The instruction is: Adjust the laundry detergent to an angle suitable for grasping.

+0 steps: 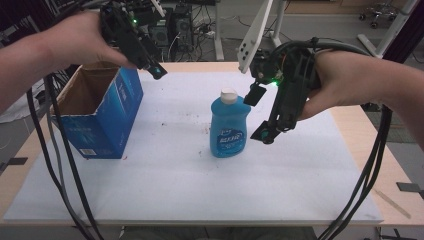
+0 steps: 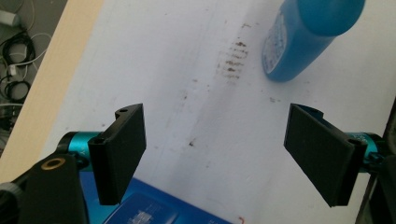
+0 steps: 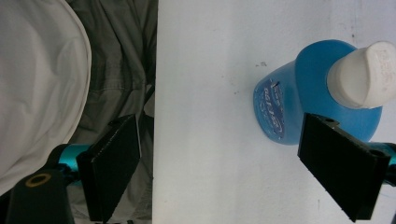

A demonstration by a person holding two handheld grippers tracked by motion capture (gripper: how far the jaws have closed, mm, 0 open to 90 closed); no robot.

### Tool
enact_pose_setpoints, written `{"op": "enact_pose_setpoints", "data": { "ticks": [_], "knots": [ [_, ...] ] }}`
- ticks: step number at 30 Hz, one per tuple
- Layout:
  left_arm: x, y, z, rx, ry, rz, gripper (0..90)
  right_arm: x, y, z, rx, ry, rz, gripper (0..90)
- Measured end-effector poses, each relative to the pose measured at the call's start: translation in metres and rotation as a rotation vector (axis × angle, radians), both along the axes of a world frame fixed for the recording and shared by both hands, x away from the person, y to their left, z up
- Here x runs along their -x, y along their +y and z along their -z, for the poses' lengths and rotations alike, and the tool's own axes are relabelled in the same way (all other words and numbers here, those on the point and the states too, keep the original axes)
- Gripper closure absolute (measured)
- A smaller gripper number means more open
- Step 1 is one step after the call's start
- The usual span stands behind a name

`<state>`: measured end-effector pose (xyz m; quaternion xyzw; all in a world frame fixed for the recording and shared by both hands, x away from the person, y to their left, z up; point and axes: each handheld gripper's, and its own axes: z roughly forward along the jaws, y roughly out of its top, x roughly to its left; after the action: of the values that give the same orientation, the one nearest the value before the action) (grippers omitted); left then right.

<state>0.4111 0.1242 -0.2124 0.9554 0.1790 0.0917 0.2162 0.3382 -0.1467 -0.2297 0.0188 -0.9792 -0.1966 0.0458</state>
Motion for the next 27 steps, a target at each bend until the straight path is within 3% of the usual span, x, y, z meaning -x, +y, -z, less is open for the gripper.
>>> {"op": "enact_pose_setpoints", "data": {
  "ticks": [9,16,27],
  "knots": [
    [0.009,-0.016,0.016,0.047,0.001,0.044,20.6,0.0,-0.003,-0.002,-0.009,-0.003,0.009,12.8],
    [0.014,-0.027,0.032,0.097,0.021,0.07,19.3,-0.002,-0.008,-0.005,-0.019,-0.01,0.024,12.8],
    [0.022,-0.047,0.056,0.134,0.06,0.124,19.3,-0.003,-0.013,-0.007,-0.028,-0.012,0.033,12.8]
  ]
}}
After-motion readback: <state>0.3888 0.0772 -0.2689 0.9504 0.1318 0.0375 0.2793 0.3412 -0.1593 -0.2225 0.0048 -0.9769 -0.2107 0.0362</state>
